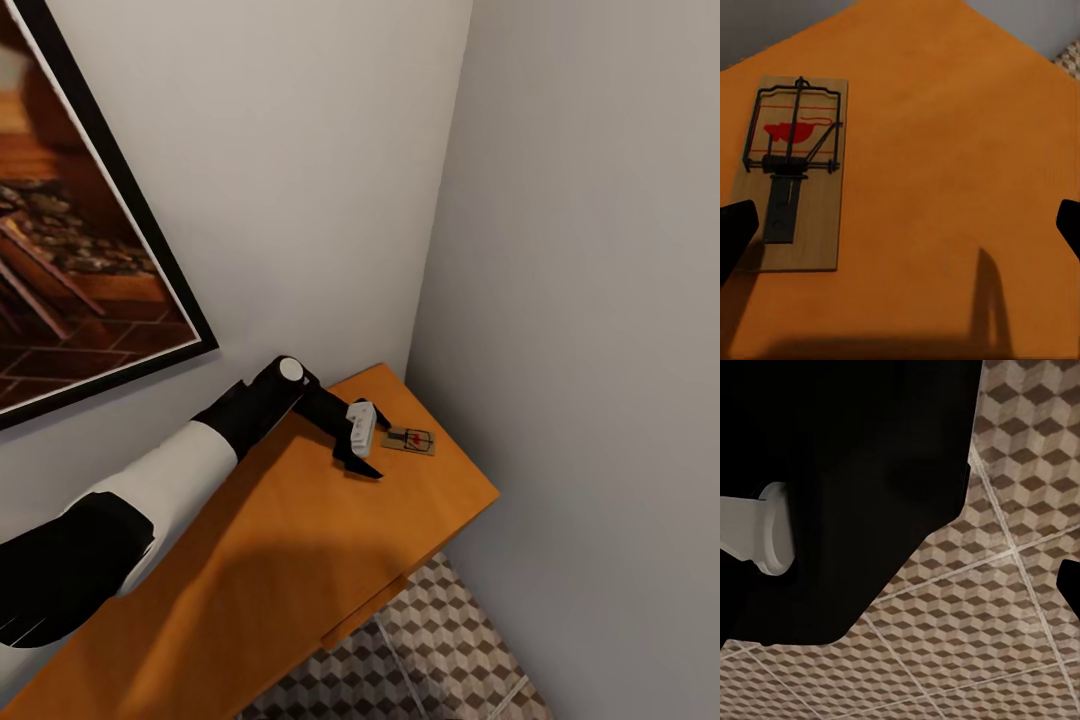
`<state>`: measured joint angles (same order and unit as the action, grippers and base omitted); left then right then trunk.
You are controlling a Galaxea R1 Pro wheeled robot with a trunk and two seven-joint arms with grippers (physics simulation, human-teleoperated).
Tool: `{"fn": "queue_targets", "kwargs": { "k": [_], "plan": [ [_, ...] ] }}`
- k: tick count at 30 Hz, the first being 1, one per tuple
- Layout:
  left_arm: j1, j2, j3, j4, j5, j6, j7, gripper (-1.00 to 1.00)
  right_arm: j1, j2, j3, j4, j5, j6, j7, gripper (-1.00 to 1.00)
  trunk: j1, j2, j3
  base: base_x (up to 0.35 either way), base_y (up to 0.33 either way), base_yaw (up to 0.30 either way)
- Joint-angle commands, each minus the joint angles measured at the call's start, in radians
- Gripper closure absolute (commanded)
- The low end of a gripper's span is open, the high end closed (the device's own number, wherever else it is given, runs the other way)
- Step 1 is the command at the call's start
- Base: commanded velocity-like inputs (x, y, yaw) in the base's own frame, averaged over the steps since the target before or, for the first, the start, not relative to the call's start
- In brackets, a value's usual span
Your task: Take the four mousetraps from the cabinet in the bathroom and place them on the bathroom floor. Make sure all four end up on the same floor surface, and ensure that at least two of them are either under or directly next to the same bathroom sink.
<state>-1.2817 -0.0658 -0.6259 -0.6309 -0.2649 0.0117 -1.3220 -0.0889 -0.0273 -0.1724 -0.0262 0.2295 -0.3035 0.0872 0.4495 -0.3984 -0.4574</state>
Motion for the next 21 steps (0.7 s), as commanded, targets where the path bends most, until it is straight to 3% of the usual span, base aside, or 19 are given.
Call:
{"fn": "queue_targets", "kwargs": {
  "k": [1, 8, 21],
  "plan": [
    [-0.001, 0.000, 0.000, -0.003, -0.008, 0.007, -0.004, -1.00, 0.000, 0.000, -0.009, 0.001, 0.007, -0.003, 0.004, -1.00, 0.001, -0.002, -0.001, 0.000, 0.000, 0.000],
    [-0.001, 0.001, 0.003, -0.010, -0.038, 0.026, -0.007, -1.00, 0.000, 0.000, -0.009, 0.000, 0.007, -0.003, 0.004, -1.00, 0.001, -0.002, -0.001, 0.000, 0.000, 0.000],
    [-0.001, 0.017, 0.007, -0.012, -0.047, 0.031, -0.008, -1.00, 0.000, 0.000, -0.009, 0.001, 0.007, -0.003, 0.004, -1.00, 0.001, -0.002, -0.001, 0.000, 0.000, 0.000]
  ]
}}
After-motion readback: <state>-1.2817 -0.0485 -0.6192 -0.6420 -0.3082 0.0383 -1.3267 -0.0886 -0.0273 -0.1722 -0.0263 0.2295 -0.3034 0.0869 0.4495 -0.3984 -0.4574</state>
